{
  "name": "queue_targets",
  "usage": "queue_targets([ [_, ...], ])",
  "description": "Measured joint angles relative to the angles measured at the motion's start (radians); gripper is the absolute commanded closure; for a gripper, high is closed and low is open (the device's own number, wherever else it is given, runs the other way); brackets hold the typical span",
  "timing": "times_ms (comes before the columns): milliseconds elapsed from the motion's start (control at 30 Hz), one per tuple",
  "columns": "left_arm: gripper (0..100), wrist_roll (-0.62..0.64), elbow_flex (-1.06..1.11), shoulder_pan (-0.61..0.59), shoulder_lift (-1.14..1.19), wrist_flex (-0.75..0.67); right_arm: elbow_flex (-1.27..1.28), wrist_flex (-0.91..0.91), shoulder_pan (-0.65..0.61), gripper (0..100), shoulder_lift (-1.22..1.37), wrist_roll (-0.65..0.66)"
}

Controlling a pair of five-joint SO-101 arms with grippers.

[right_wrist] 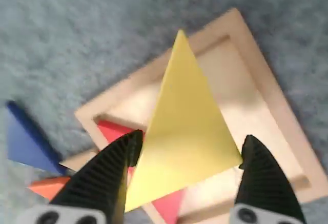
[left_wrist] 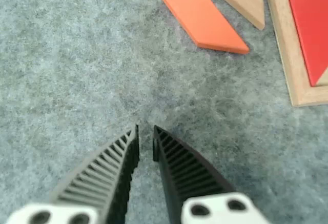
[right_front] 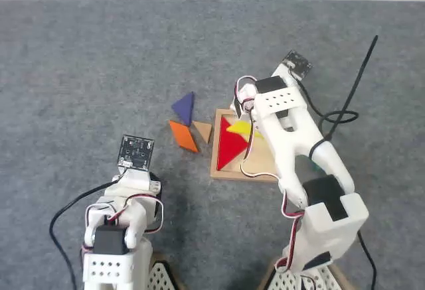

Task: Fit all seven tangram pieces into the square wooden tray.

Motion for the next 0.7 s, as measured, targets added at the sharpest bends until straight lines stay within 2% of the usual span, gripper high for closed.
queue_targets([
  [500, 95, 0.000, 0.000, 0.000, 0.000, 0.000, 0.000, -0.114, 0.002, 77.5, 0.092, -0.038],
  [700, 95, 0.000, 0.000, 0.000, 0.000, 0.000, 0.000, -0.150, -0.049, 74.9, 0.112, -0.038],
])
